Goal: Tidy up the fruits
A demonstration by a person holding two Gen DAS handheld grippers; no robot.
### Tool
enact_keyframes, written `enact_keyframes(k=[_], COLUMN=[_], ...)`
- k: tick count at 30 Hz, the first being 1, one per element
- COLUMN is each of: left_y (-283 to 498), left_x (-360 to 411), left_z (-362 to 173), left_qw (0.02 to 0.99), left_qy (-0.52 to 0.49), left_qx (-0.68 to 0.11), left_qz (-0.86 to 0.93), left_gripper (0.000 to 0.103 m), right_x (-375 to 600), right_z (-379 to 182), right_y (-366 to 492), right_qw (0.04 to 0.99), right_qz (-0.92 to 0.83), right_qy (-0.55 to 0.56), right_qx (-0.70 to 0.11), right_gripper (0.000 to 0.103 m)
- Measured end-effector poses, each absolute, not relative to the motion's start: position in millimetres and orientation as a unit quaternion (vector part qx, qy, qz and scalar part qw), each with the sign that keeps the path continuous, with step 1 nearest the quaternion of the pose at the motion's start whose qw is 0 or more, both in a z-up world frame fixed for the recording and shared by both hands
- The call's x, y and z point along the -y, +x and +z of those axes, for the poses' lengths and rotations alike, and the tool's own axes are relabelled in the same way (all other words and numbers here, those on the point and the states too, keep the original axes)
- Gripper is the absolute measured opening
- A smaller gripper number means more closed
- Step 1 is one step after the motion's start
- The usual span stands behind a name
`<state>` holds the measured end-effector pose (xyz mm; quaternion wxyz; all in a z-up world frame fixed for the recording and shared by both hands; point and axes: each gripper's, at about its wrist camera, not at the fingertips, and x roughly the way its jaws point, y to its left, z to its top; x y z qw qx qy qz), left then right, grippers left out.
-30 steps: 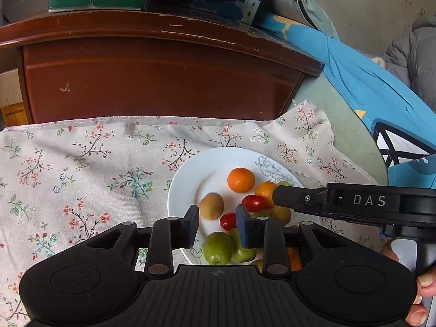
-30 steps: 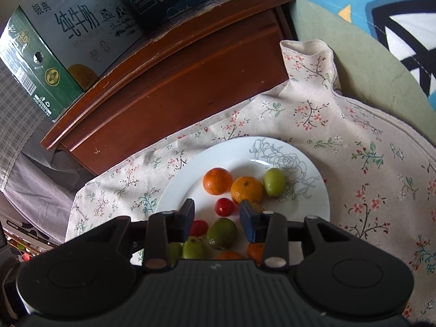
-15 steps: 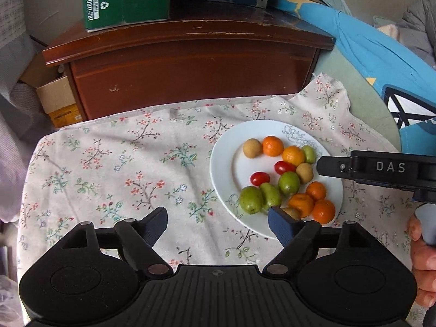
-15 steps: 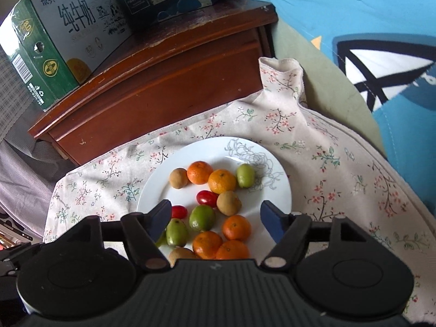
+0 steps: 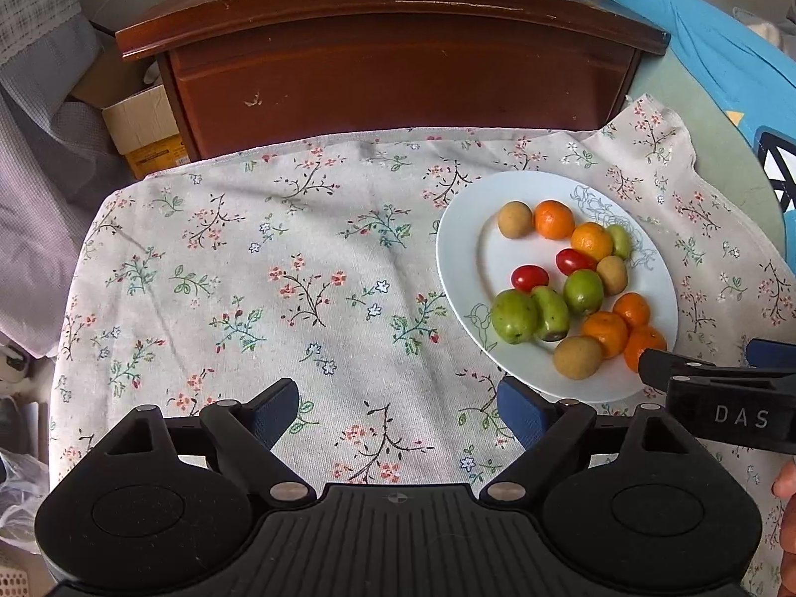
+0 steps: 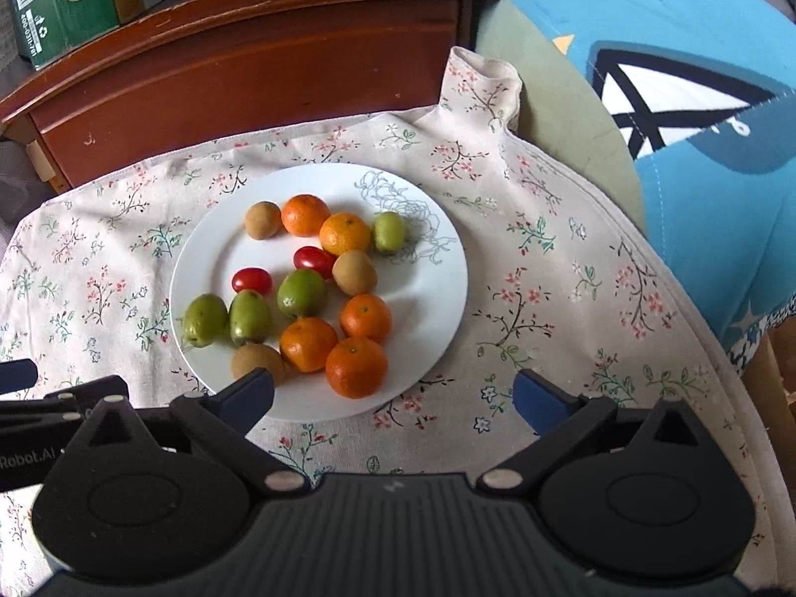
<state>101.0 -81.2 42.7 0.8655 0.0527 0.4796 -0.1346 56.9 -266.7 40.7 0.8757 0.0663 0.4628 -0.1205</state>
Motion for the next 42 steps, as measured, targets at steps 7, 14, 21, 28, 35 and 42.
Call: enact_keyframes(k=[7, 14, 21, 28, 35, 42], left_y=[108.7, 112.4, 112.4, 110.1, 108.2, 109.0], left_x=[90.5, 100.9, 110.3, 115.7, 114.4, 113.9], left_z=[43.4, 43.8, 41.6, 41.3, 44.3, 44.6], left_qw=[0.871, 0.873, 0.873, 0.874, 0.876, 0.877], left_qy=[0.063, 0.073, 0.088, 0.101, 0.104, 0.108], left_qx=[-0.47, -0.466, -0.465, -0.46, -0.457, -0.455], left_qz=[-0.131, -0.123, -0.12, -0.119, -0.111, -0.109], left_gripper=[0.088, 0.089, 0.089, 0.089, 0.089, 0.089], right_x=[265.6, 271.5, 276.1, 276.2, 273.6, 273.5], right_z=[40.7, 39.0, 37.6, 37.3, 37.2, 38.5], right_y=[61.4, 61.9, 63.5, 65.3, 64.9, 64.6], right_qw=[0.872, 0.865, 0.86, 0.859, 0.861, 0.863], right_qz=[-0.117, -0.13, -0.142, -0.149, -0.142, -0.139], right_qy=[0.067, 0.077, 0.085, 0.083, 0.08, 0.079], right_qx=[-0.47, -0.478, -0.484, -0.482, -0.482, -0.479], right_gripper=[0.102, 0.102, 0.102, 0.102, 0.102, 0.102])
